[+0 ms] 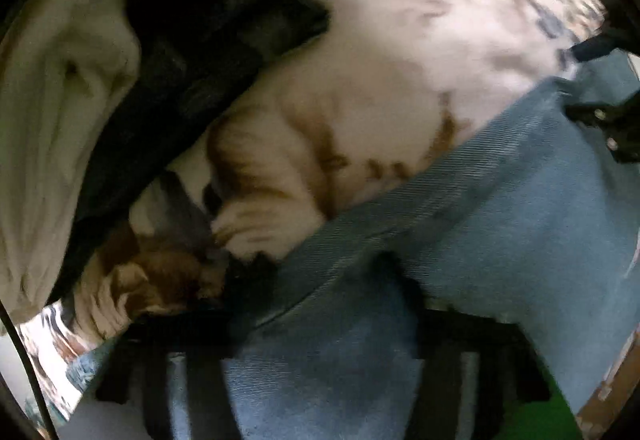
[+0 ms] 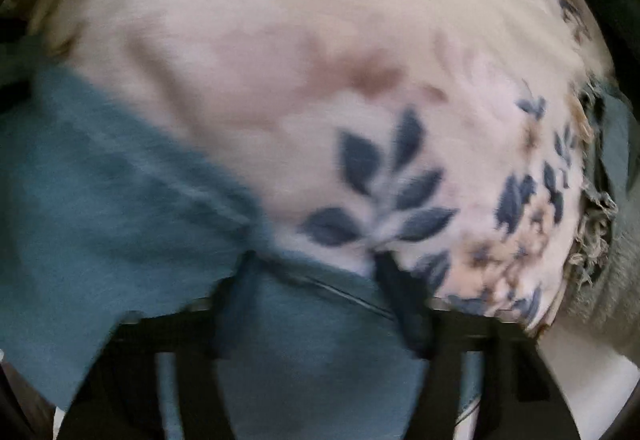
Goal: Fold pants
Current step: 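Lower both tools to the jeans and grasp the leg hems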
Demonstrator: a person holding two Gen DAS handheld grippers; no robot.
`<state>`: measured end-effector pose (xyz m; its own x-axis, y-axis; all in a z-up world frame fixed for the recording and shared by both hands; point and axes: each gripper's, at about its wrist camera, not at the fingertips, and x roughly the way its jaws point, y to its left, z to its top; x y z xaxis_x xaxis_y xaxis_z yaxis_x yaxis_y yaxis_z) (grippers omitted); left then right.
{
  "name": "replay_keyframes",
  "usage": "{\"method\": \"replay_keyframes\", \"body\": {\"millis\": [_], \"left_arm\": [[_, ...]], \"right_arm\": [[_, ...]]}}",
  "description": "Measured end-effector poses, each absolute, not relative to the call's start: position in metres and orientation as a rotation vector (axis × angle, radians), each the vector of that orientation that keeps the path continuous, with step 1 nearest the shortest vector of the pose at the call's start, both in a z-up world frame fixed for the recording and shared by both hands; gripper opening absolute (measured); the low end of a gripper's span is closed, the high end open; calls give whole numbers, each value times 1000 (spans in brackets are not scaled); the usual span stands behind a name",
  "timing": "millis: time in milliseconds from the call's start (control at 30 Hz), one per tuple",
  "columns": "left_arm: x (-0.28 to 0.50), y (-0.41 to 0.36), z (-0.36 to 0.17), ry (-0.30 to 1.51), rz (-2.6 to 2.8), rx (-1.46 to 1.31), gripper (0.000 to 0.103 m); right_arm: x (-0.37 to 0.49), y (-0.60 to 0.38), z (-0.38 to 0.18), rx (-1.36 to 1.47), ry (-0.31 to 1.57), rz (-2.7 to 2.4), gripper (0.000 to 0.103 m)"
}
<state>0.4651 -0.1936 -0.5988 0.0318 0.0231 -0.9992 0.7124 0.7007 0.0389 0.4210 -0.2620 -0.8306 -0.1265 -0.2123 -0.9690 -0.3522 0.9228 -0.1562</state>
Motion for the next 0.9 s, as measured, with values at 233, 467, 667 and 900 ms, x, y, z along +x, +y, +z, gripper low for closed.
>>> {"method": "replay_keyframes", "body": {"millis": [233, 467, 667, 900], "left_arm": [[452, -185, -553, 1377, -533, 571, 6], [420, -162, -486, 1275, -456, 449, 6], [338, -151, -472, 1236, -396, 341, 4], [230, -124, -470, 1359, -326, 192, 4]], "right_arm": [[388, -254, -810, -428, 1599, 127, 7], [356, -275, -758, -379, 1508, 97, 5], [289, -242, -702, -268, 1430, 34, 5], [162, -196, -685, -165, 1481, -27, 5]]}}
